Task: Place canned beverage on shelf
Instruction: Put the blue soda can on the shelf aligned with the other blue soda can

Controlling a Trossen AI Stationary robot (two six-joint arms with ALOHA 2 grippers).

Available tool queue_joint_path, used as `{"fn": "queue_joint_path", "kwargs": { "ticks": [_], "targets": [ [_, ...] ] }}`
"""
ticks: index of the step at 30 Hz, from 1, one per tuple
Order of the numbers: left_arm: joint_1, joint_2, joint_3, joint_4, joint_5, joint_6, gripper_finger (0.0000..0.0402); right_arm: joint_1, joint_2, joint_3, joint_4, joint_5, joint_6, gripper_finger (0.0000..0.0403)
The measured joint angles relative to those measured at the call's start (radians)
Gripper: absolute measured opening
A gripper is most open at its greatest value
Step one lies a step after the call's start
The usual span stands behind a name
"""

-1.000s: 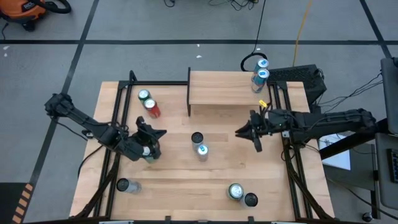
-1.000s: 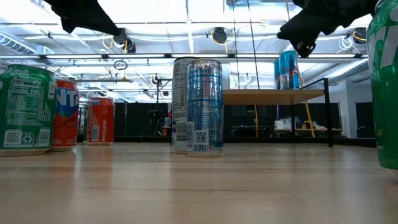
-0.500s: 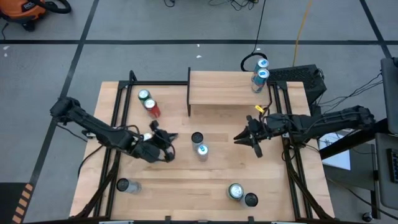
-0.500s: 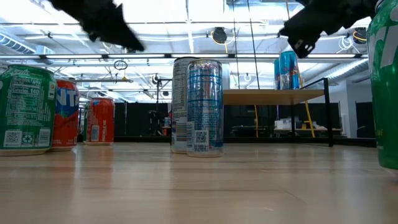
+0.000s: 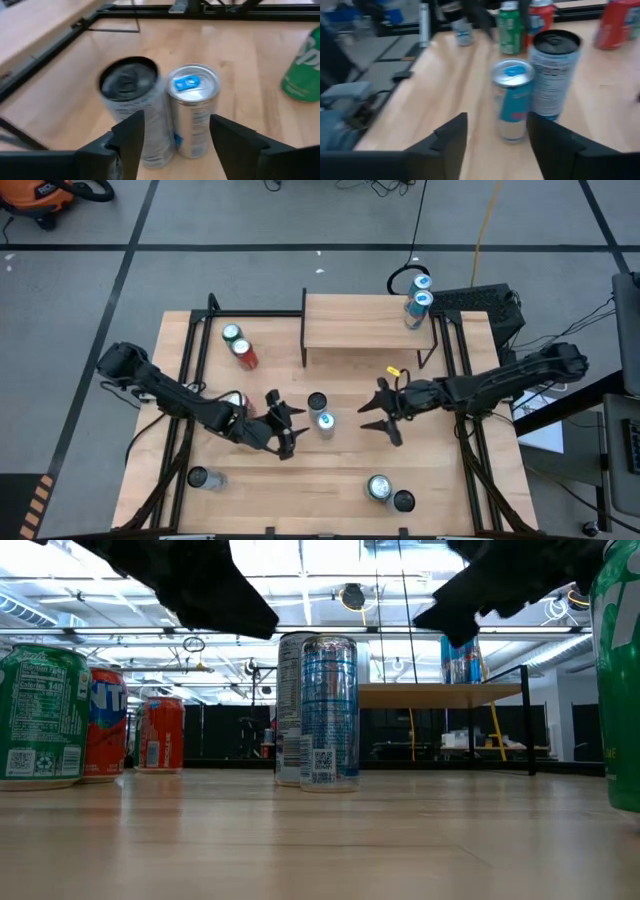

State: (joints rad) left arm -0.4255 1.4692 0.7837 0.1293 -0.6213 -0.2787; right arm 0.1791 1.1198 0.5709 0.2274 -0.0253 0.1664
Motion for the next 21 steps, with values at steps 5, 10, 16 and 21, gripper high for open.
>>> {"fn": "queue_joint_path", "kwargs": {
  "ticks": [5, 10, 16, 21],
  "targets": [
    [0.000, 0.034, 0.000, 0.019, 0.017, -0.002, 0.0231, 0.000, 0.080, 0.000, 0.110, 0.056, -0.003, 0.0243],
    [-0.002, 0.072, 0.000, 0.052, 0.019, -0.029, 0.0231, 0.001, 0.175, 0.007, 0.259, 0.077, -0.019, 0.0265],
    [-0.002, 0.116, 0.000, 0.077, 0.026, -0.029, 0.0231, 0.032, 0.304, 0.082, 0.269, 0.215, -0.078, 0.0275],
    [-0.002, 0.121, 0.000, 0.081, 0.047, -0.022, 0.0231, 0.044, 0.397, 0.149, 0.270, 0.208, -0.085, 0.0284]
  ]
}}
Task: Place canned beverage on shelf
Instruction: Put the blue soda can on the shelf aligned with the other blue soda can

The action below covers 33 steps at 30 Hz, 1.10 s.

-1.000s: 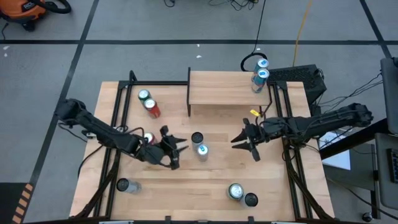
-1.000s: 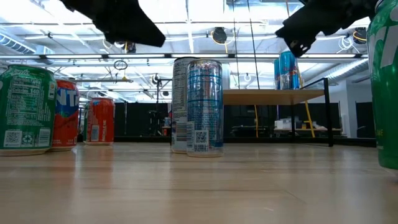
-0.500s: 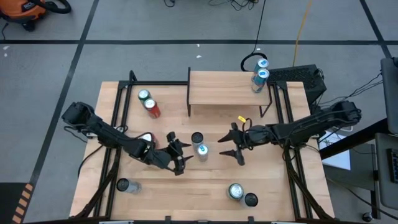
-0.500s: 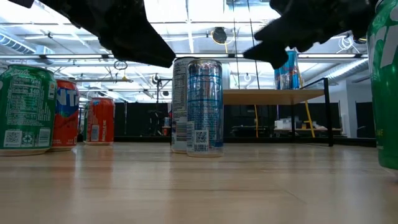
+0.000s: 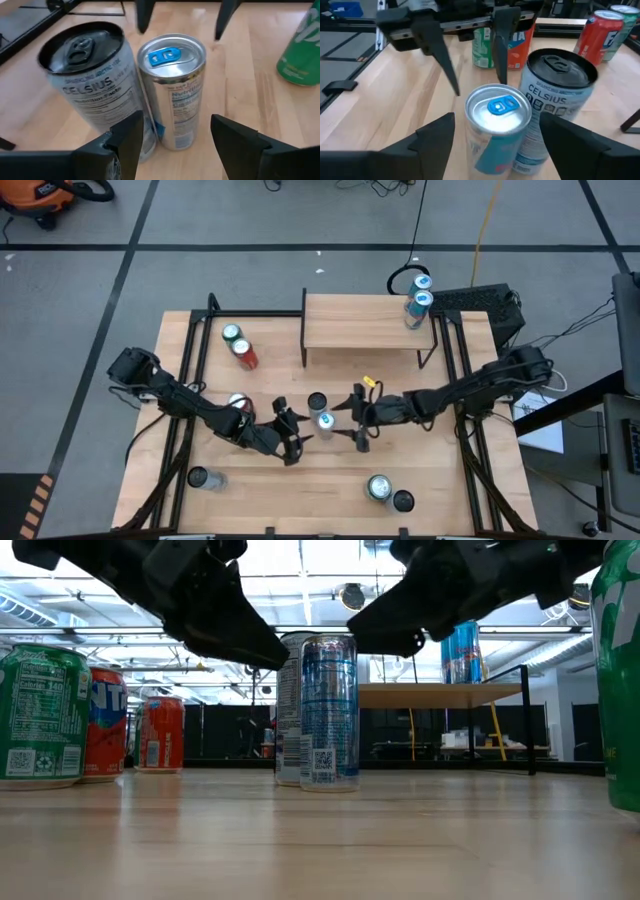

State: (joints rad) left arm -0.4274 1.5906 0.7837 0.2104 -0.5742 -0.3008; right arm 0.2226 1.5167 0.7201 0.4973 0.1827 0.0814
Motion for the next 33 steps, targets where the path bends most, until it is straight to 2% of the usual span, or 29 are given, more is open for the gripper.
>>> {"fn": "queue_joint_path", "kwargs": {
  "ticks": [7, 19, 22, 29, 33],
  "targets": [
    [0.000, 0.000, 0.000, -0.001, 0.051, -0.001, 0.0231, 0.000, 0.036, 0.039, -0.018, 0.007, 0.017, 0.0293],
    [0.001, 0.000, 0.000, 0.014, 0.051, 0.019, 0.0231, -0.013, 0.122, 0.075, -0.043, 0.003, 0.117, 0.0283],
    [0.001, 0.000, 0.000, 0.013, 0.050, 0.020, 0.0231, -0.013, 0.126, 0.075, -0.041, 0.003, 0.140, 0.0268],
    [0.001, 0.000, 0.000, 0.013, 0.050, 0.020, 0.0231, -0.013, 0.126, 0.075, -0.032, 0.000, 0.168, 0.0192],
    [0.001, 0.000, 0.000, 0.013, 0.044, 0.017, 0.0231, -0.011, 0.110, 0.073, -0.041, 0.000, 0.176, 0.0190]
  ]
}}
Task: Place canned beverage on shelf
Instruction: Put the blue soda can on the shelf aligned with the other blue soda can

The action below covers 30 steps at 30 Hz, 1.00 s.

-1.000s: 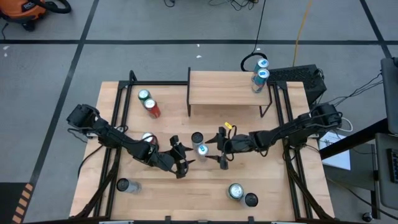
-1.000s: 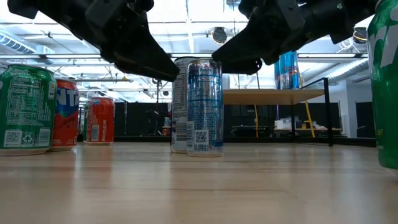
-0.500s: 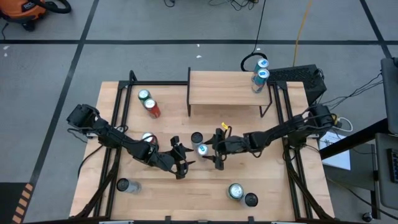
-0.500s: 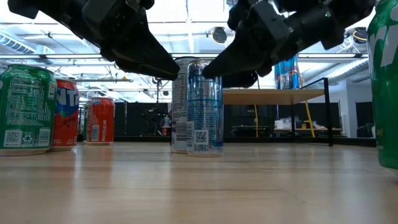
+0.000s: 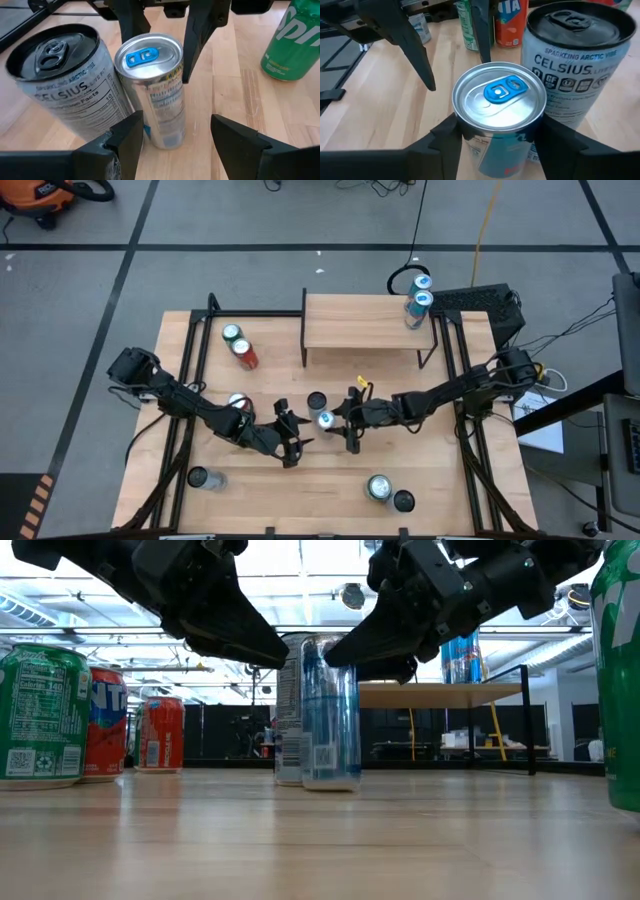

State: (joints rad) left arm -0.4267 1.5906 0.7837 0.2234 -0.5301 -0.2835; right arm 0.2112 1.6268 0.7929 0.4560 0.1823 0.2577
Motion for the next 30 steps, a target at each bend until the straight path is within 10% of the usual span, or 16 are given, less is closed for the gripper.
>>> {"fn": "queue_joint_path", "kwargs": {
  "ticks": [12, 30],
  "targets": [
    [-0.040, -0.035, 0.006, 0.006, -0.183, 0.032, 0.0231, 0.051, -0.197, 0.000, -0.216, 0.168, 0.130, 0.0200],
    [0.009, -0.035, 0.181, 0.109, -0.264, 0.429, 0.0231, 0.065, -0.415, 0.001, 0.000, 0.267, -0.033, 0.0205]
  ]
}}
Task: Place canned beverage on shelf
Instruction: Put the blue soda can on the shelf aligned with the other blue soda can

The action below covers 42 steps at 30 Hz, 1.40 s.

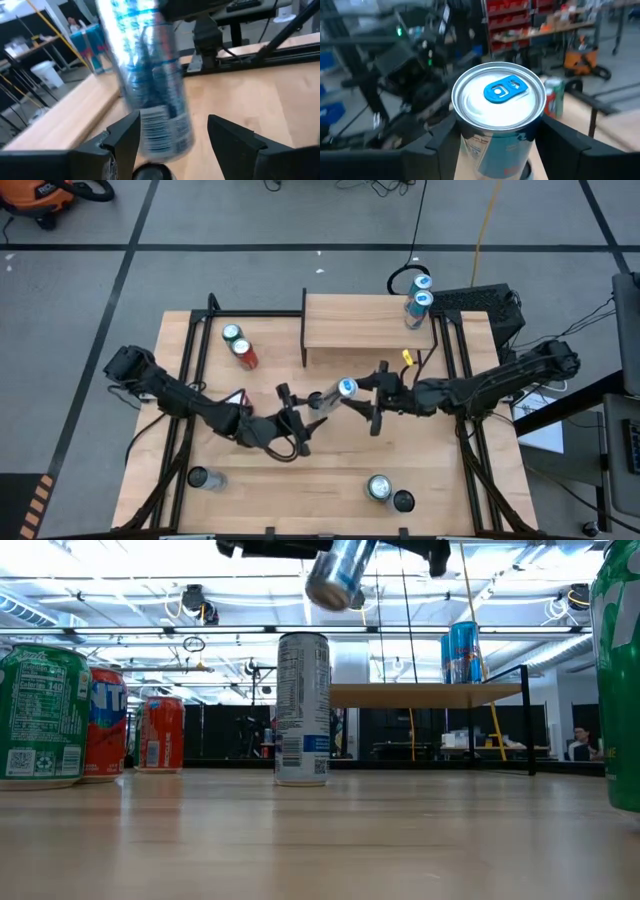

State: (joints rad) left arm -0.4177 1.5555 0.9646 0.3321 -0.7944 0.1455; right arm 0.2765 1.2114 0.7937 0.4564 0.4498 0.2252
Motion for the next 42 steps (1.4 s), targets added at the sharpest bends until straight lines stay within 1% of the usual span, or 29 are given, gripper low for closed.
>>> {"fn": "queue_joint_path", "kwargs": {
  "ticks": [4, 7, 10, 13, 16, 19, 21, 23, 26, 31, 33, 35, 40, 42],
  "targets": [
    [0.041, -0.001, 0.010, 0.005, 0.000, 0.029, 0.0231, -0.001, 0.001, 0.000, 0.061, 0.023, -0.032, 0.0205],
    [0.081, -0.001, 0.010, 0.004, 0.000, 0.028, 0.0231, -0.001, 0.011, 0.000, 0.094, 0.059, -0.044, 0.0205],
    [0.115, 0.011, 0.010, 0.004, 0.003, 0.014, 0.0231, -0.001, 0.020, 0.000, 0.100, 0.091, -0.060, 0.0205],
    [0.126, 0.014, 0.009, -0.009, -0.021, 0.002, 0.0231, -0.002, 0.026, 0.000, 0.082, 0.106, -0.061, 0.0205],
    [0.132, 0.014, 0.009, 0.014, -0.021, 0.021, 0.0231, -0.002, 0.024, 0.000, 0.084, 0.113, -0.054, 0.0205],
    [0.142, 0.014, 0.008, 0.057, 0.028, 0.070, 0.0231, -0.002, 0.024, 0.000, 0.108, 0.113, -0.059, 0.0205],
    [0.148, 0.014, 0.008, 0.062, 0.054, 0.072, 0.0231, -0.001, 0.023, 0.000, 0.117, 0.111, -0.066, 0.0205],
    [0.148, 0.014, 0.008, 0.042, 0.038, 0.071, 0.0231, 0.000, 0.022, 0.000, 0.109, 0.108, -0.074, 0.0205],
    [0.133, 0.014, 0.008, 0.022, -0.022, 0.072, 0.0231, 0.003, 0.020, 0.000, 0.093, 0.120, -0.075, 0.0205],
    [0.128, 0.014, 0.008, 0.050, -0.024, 0.106, 0.0232, 0.006, 0.018, 0.000, 0.089, 0.108, -0.071, 0.0205],
    [0.129, 0.014, 0.008, 0.042, -0.026, 0.105, 0.0241, 0.006, 0.018, 0.000, 0.076, 0.104, -0.070, 0.0205],
    [0.127, 0.014, 0.008, 0.040, -0.026, 0.105, 0.0258, 0.009, 0.018, 0.000, 0.067, 0.104, -0.070, 0.0205],
    [0.132, 0.014, 0.008, 0.044, -0.023, 0.100, 0.0324, 0.009, 0.017, 0.000, 0.063, 0.099, -0.069, 0.0205],
    [0.138, 0.014, 0.008, 0.053, 0.013, 0.113, 0.0346, 0.010, 0.017, 0.000, 0.064, 0.093, -0.069, 0.0205]
  ]
}}
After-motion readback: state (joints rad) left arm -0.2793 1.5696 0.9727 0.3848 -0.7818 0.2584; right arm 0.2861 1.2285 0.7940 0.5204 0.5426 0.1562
